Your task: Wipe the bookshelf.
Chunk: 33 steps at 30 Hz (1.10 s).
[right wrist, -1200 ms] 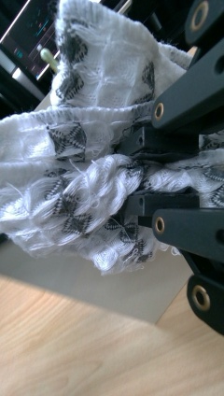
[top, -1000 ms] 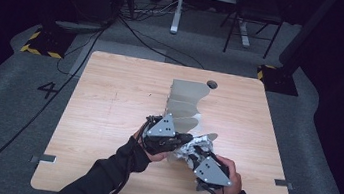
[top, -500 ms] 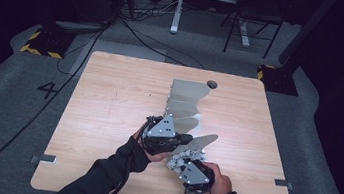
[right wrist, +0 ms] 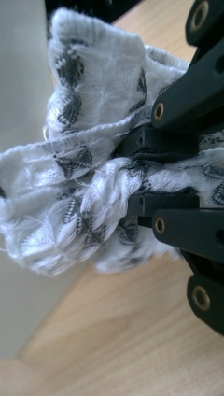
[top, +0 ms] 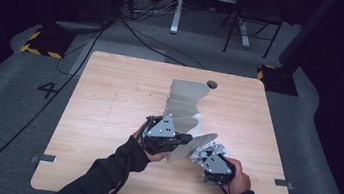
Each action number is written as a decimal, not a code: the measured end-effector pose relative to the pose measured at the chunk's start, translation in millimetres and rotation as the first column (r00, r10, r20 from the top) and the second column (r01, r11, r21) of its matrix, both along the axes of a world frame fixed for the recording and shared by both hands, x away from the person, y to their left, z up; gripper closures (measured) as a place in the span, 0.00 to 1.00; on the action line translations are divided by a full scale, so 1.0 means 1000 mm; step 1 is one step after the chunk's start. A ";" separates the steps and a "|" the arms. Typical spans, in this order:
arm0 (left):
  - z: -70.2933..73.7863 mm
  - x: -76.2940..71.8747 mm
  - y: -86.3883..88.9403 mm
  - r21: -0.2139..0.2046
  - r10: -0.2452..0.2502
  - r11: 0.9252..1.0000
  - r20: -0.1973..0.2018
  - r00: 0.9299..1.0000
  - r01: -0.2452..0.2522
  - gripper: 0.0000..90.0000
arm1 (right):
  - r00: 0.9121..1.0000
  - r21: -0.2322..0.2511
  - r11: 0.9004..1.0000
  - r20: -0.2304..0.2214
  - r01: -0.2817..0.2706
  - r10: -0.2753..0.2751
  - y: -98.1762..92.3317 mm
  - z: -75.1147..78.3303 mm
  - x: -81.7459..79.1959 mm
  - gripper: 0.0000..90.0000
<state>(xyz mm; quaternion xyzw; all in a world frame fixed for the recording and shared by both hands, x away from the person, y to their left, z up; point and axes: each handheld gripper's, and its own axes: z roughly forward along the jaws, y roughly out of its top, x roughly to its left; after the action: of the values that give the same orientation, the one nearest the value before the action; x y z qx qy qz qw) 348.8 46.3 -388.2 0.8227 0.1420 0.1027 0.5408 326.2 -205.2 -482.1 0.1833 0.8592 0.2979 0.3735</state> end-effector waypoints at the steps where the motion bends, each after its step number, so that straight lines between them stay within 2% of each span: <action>1: 0.000 0.000 0.000 0.001 0.000 1.000 0.001 1.000 0.000 0.98 | 1.000 0.024 1.000 0.016 0.003 -0.004 -0.002 0.006 -0.002 0.85; 3: 0.000 0.000 0.000 0.002 0.000 1.000 0.001 1.000 0.000 0.98 | 1.000 0.037 0.999 0.028 0.004 -0.005 -0.004 0.010 -0.003 0.85; 4: 0.000 0.000 0.000 0.001 0.000 1.000 0.001 1.000 0.000 0.98 | 0.998 0.077 0.997 0.055 0.006 -0.010 -0.006 0.020 -0.006 0.85; 6: 0.000 0.000 0.000 0.001 0.001 1.000 0.000 1.000 -0.001 0.98 | 0.994 0.125 0.992 0.106 0.006 -0.020 -0.008 0.036 -0.011 0.85; 8: 0.000 0.000 -0.001 0.001 0.001 1.000 0.001 1.000 -0.001 0.98 | 0.989 0.177 0.984 0.147 0.007 -0.034 -0.010 0.049 -0.016 0.85; 12: 0.000 0.000 -0.001 0.001 -0.004 1.000 0.000 1.000 0.004 0.98 | 0.981 0.248 0.969 0.189 -0.009 -0.039 -0.009 0.065 -0.023 0.85; 15: 0.000 0.000 -0.001 0.001 -0.004 1.000 -0.001 1.000 0.004 0.98 | 0.977 0.235 0.971 0.213 -0.036 -0.015 0.000 0.067 -0.027 0.85; 22: 0.000 0.001 0.001 0.002 0.007 1.000 -0.003 1.000 -0.007 0.98 | 0.979 0.199 0.974 0.191 -0.107 0.069 0.031 0.054 -0.030 0.85; 25: 0.000 0.002 0.002 -0.001 0.013 1.000 -0.005 1.000 -0.013 0.98 | 0.977 0.175 0.974 0.182 -0.141 0.108 0.043 0.049 -0.032 0.85; 30: 0.000 0.001 0.001 0.001 0.007 1.000 -0.003 1.000 -0.007 0.98 | 0.971 0.085 0.975 0.144 -0.205 0.191 0.064 0.031 -0.037 0.85; 33: 0.000 0.001 0.002 -0.004 0.006 1.000 -0.008 1.000 -0.007 0.98 | 0.972 0.014 0.975 0.089 -0.221 0.219 0.070 0.013 -0.034 0.85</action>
<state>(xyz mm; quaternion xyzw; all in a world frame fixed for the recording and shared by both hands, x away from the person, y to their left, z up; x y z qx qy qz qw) 350.1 48.2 -388.3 0.8217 0.1470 0.1010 0.5414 292.7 -135.1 -469.3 0.0784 0.8535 0.3552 0.3733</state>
